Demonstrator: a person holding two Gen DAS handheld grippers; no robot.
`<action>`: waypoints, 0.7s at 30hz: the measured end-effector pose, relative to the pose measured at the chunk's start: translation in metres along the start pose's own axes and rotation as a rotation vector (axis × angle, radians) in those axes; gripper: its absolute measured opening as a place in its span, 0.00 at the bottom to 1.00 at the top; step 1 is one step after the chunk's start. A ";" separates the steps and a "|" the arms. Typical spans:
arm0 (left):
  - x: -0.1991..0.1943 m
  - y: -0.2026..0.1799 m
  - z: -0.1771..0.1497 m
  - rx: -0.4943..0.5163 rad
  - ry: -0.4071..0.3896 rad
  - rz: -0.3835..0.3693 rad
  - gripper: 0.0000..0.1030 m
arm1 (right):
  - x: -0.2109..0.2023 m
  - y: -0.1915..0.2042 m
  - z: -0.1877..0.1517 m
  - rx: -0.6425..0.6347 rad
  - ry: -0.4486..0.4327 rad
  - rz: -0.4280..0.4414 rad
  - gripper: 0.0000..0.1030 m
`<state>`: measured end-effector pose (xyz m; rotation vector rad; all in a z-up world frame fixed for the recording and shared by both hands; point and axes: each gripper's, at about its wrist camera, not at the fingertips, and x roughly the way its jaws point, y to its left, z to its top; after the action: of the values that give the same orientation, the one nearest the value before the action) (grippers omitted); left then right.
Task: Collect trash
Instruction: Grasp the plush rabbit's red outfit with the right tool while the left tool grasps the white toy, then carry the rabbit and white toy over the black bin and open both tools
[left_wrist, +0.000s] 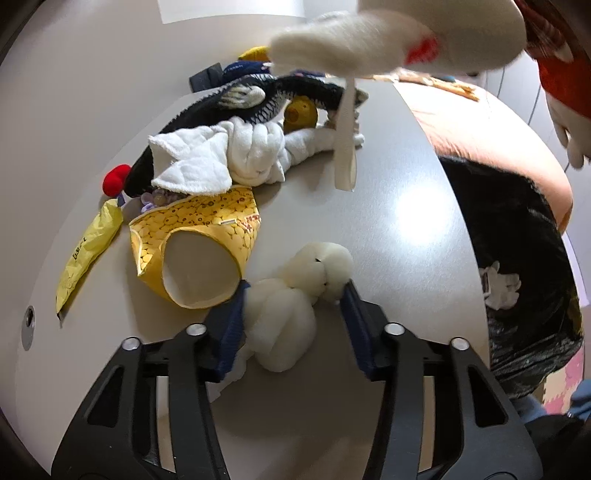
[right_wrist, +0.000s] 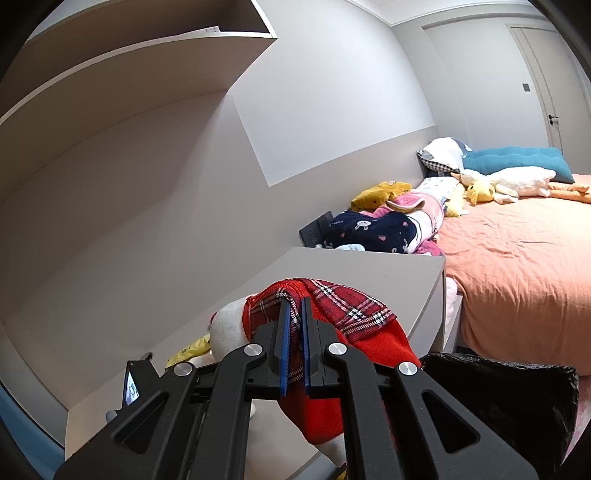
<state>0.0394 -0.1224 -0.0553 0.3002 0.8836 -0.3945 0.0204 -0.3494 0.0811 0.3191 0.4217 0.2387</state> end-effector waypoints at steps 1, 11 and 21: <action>-0.002 -0.001 0.001 -0.010 -0.006 -0.002 0.40 | -0.003 -0.001 -0.001 0.004 -0.003 -0.002 0.06; -0.027 -0.022 0.014 -0.074 -0.084 -0.022 0.33 | -0.028 -0.023 -0.003 0.036 -0.036 -0.034 0.06; -0.037 -0.071 0.033 -0.010 -0.113 -0.088 0.33 | -0.065 -0.049 -0.003 0.044 -0.066 -0.103 0.06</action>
<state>0.0089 -0.1908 -0.0125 0.2285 0.7894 -0.4839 -0.0303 -0.4131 0.0847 0.3462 0.3768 0.1185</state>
